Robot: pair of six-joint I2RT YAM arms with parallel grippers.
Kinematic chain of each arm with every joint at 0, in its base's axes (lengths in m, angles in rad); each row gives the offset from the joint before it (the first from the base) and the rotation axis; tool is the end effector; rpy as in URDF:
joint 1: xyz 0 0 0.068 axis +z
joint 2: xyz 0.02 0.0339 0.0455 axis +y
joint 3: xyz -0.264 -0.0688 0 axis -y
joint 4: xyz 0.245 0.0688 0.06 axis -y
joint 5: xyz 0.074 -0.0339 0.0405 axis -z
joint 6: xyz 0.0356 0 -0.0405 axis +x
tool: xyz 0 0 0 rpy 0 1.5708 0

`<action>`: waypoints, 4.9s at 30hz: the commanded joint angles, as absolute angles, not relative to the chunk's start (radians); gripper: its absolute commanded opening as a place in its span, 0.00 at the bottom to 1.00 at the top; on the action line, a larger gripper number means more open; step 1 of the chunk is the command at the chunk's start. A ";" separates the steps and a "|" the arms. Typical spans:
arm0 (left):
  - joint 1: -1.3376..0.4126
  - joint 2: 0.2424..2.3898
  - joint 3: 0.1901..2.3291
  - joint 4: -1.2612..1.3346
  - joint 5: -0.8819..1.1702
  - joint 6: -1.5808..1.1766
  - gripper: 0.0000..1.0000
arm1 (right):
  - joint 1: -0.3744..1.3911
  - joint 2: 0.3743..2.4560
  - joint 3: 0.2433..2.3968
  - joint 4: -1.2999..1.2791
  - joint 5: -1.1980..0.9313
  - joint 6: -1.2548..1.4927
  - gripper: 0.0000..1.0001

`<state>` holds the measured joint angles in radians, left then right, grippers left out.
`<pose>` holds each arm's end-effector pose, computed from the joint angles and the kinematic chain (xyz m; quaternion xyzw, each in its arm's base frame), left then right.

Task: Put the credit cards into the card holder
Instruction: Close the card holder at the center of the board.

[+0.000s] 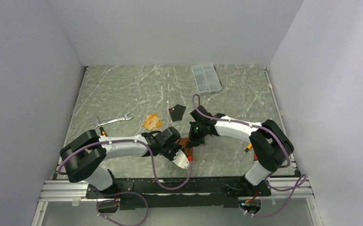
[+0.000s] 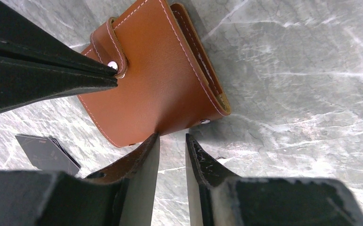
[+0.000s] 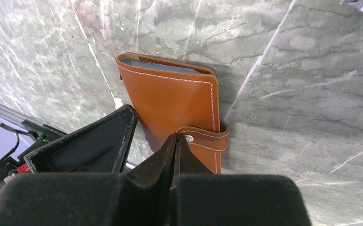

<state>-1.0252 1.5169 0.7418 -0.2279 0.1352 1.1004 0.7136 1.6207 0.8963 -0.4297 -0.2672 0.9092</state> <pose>0.1420 -0.2432 0.1564 0.8460 0.4494 -0.0543 0.2817 0.2208 0.2036 0.1607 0.0673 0.9677 0.2384 0.0466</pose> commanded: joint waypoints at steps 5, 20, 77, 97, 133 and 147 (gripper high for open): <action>-1.013 1.469 0.770 -0.230 0.167 1.066 0.32 | 0.714 1.597 0.812 -0.370 -0.250 0.951 0.00; -1.041 1.503 0.796 -0.259 0.198 1.096 0.33 | 0.713 1.633 0.845 -0.417 -0.248 0.915 0.00; -1.089 1.443 0.767 -0.286 0.205 1.139 0.33 | 0.868 1.863 1.376 -1.045 0.076 0.887 0.41; -1.089 1.469 0.762 -0.259 0.198 1.134 0.33 | 0.885 1.931 1.412 -1.057 0.107 0.894 0.42; -1.097 1.473 0.742 -0.251 0.190 1.126 0.33 | 0.949 1.918 1.462 -1.129 0.225 0.956 0.09; -1.098 1.480 0.746 -0.248 0.188 1.124 0.33 | 0.962 1.934 1.461 -1.152 0.258 0.951 0.35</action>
